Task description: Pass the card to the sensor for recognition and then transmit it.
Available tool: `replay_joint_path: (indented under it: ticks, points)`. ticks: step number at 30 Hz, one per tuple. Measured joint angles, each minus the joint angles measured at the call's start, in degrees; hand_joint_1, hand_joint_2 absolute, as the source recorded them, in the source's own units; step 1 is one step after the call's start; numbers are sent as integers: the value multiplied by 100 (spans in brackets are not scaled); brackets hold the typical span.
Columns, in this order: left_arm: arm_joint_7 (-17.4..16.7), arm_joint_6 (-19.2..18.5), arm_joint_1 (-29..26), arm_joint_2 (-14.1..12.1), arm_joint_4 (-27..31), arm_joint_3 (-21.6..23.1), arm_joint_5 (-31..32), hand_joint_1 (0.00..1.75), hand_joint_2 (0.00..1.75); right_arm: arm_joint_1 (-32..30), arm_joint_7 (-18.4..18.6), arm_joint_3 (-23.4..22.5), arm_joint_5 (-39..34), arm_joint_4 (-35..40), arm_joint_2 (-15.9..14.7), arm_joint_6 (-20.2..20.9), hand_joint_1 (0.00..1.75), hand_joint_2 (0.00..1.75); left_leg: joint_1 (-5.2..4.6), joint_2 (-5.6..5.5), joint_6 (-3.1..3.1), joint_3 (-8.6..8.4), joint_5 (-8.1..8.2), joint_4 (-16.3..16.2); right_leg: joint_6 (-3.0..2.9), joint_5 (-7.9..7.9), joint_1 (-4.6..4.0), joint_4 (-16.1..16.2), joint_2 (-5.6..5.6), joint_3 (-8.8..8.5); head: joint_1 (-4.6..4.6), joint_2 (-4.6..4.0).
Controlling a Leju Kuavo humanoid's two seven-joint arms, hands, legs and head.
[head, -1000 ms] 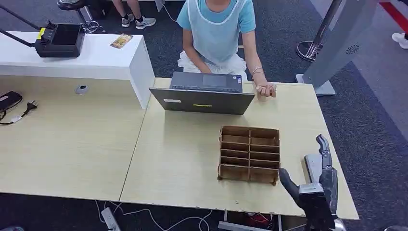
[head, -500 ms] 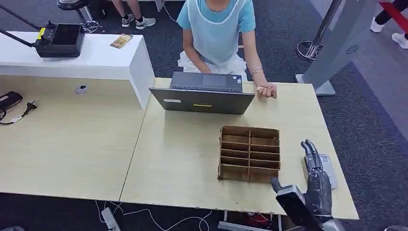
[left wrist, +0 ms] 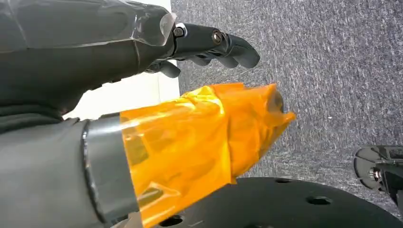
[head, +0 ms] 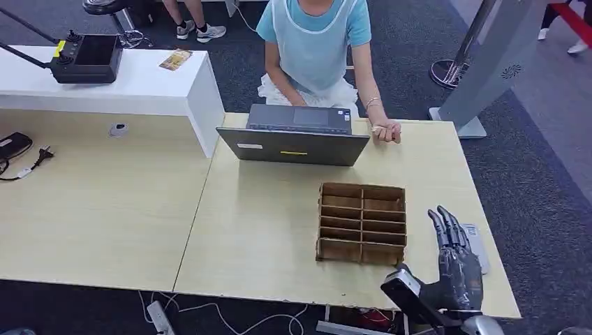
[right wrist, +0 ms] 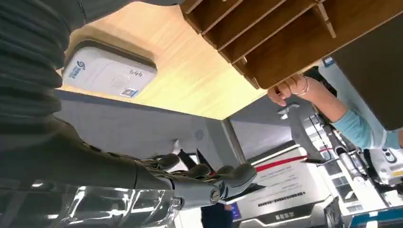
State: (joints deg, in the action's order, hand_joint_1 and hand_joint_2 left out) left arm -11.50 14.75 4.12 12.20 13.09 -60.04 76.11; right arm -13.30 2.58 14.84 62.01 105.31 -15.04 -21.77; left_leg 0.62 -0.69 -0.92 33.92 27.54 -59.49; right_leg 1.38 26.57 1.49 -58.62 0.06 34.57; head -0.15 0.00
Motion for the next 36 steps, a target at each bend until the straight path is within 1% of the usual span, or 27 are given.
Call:
replay_joint_path:
  ticks: [3, 7, 9, 11, 14, 17, 19, 24, 30, 36]
  points:
    - [-9, -46, 0, 0, 0, 0, 0, 0, 0, 87, 210, 57, 409, -74, -24, 35, 0, 175, 0, 1, 0, -1, 0, 0, 0, 0, 0, 0, 1, 0, 0, 0]
    - [-57, -50, 0, 0, 0, 0, 2, 0, 0, 204, 663, 153, 872, -192, -74, 212, 0, 175, 0, 0, 0, -1, 0, 0, 0, 0, 0, 0, 0, 0, 0, 0]
    - [-72, -50, 1, 2, 0, 0, 2, 0, 0, 244, 802, 197, 979, -242, -118, 375, 0, 175, 0, 1, 0, 0, 0, 0, 0, 0, 0, 0, 1, -1, -2, 0]
    - [-79, -48, 1, 4, 0, 0, 2, 0, 0, 305, 868, 245, 1023, -302, -153, 446, 0, 175, 0, 1, 0, -1, 0, 0, 0, 0, 0, 0, 1, 0, -2, 0]
    - [-101, -48, 2, 11, 0, 0, 11, 0, 0, 433, 883, 326, 1077, -402, -179, 566, 0, 175, 0, 1, 0, 0, 0, 0, 0, 0, 0, 0, 2, 0, -2, 0]
    - [-109, -48, 3, 13, 0, 0, 9, 0, 0, 604, 861, 437, 1093, -516, -186, 781, 0, 175, 0, 2, 0, -1, 0, 0, 0, 0, 0, 0, 2, 0, 0, 0]
    - [-111, -55, 6, 13, 0, 0, 13, 0, 0, 798, 839, 583, 1069, -666, -184, 972, 0, 175, 1, 3, -1, -2, -1, 0, 0, -1, 0, -1, 4, 0, -2, 0]
    - [-111, -55, 11, 13, 0, 0, -22, 0, 0, 1224, 841, 922, 807, -1036, -182, 1276, 0, 175, 0, 1, -2, -3, -3, 0, 0, -1, 0, -1, 3, -1, 0, 0]
    - [-111, -50, 11, 13, 0, 0, -42, 0, 0, 1461, 822, 1189, 555, -1274, -184, 1386, 0, 175, 0, 1, -2, -1, -2, 0, 0, 0, 0, -1, 3, 0, 0, 0]
    - [-109, -50, 12, 13, 0, -2, -52, 0, 0, 1551, 868, 1329, 481, -1407, -184, 1434, 0, 175, 0, 1, -1, -1, -1, 0, 0, 0, 0, -1, 2, 0, -2, 0]
